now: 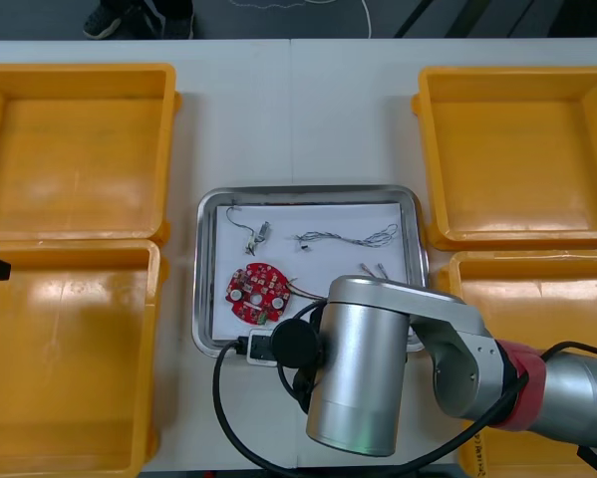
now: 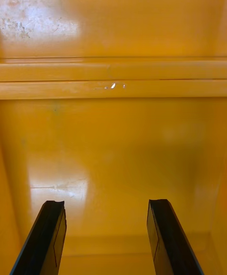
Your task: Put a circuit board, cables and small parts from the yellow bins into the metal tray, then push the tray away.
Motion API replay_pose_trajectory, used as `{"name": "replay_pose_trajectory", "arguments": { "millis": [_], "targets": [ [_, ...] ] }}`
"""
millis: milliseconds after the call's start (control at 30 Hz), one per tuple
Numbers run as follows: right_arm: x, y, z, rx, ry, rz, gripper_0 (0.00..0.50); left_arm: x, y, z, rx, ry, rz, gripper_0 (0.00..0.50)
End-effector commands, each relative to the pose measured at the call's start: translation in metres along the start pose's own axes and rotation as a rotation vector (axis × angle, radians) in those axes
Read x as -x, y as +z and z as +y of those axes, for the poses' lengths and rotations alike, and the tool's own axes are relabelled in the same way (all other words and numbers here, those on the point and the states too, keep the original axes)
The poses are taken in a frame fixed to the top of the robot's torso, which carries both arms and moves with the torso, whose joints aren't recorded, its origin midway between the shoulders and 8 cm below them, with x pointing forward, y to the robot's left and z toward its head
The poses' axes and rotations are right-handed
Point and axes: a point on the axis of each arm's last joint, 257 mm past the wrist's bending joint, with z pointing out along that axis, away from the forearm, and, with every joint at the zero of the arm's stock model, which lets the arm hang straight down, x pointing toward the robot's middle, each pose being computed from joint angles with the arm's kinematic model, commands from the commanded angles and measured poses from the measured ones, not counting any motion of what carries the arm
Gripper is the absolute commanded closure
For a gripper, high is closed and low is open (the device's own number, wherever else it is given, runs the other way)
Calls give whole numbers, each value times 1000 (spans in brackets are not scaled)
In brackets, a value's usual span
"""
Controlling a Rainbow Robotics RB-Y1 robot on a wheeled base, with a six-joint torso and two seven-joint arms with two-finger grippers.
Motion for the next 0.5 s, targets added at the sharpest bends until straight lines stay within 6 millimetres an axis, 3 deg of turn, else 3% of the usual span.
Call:
{"name": "replay_pose_trajectory", "arguments": {
  "millis": [33,500],
  "targets": [
    [19,-4,-4,-23,-58,-32,2,1,-14,16,50,7,-17,0],
    [22,10,-12,-38,-64,-30,3,1,-14,16,50,7,-17,0]
  ]
}}
